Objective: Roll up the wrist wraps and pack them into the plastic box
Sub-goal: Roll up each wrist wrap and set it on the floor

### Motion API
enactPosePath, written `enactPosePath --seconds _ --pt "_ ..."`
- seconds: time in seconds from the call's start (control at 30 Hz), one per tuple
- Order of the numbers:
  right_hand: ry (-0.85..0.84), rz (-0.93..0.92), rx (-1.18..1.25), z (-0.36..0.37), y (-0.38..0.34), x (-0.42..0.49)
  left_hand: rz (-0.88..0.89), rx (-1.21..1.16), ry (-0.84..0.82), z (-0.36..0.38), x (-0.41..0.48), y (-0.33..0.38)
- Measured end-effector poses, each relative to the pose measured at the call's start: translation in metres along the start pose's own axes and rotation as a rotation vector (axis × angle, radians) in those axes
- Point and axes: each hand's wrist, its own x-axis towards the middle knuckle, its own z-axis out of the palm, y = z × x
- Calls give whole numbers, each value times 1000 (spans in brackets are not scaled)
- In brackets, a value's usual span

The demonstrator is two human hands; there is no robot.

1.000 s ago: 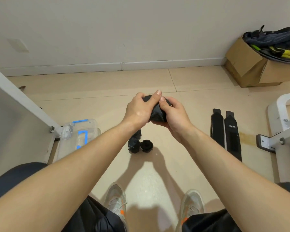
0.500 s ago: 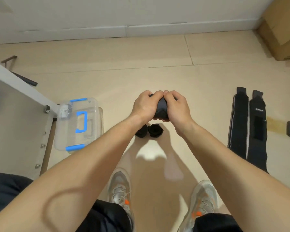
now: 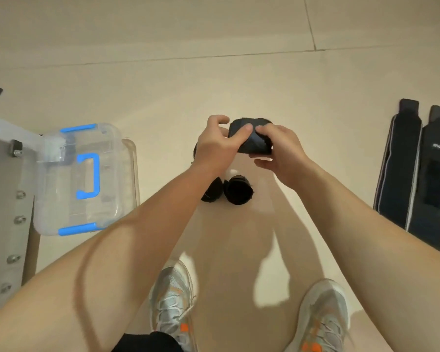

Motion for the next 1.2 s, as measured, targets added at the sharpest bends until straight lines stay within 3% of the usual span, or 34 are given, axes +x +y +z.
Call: enactPosePath --seconds 0.07,0.13,0.27,0.43,0.63,0.97,1.2 --pt "108 -59 -86 -4 9 11 91 212 72 3 9 -8" --pt "190 -114 -218 -4 18 22 137 270 95 5 16 -14" --pt "249 -204 -554 13 38 41 -135 32 -5 9 28 -25" --pt "215 -169 -810 30 47 56 -337 -62 -66 15 26 -30" --pt "80 -122 -672 17 51 54 -443 -109 -74 13 20 -25" --pt "210 34 -479 -75 51 -15 -363 55 -96 26 -14 26" --pt "500 149 -464 -185 96 -72 -277 138 -467 118 -71 39"
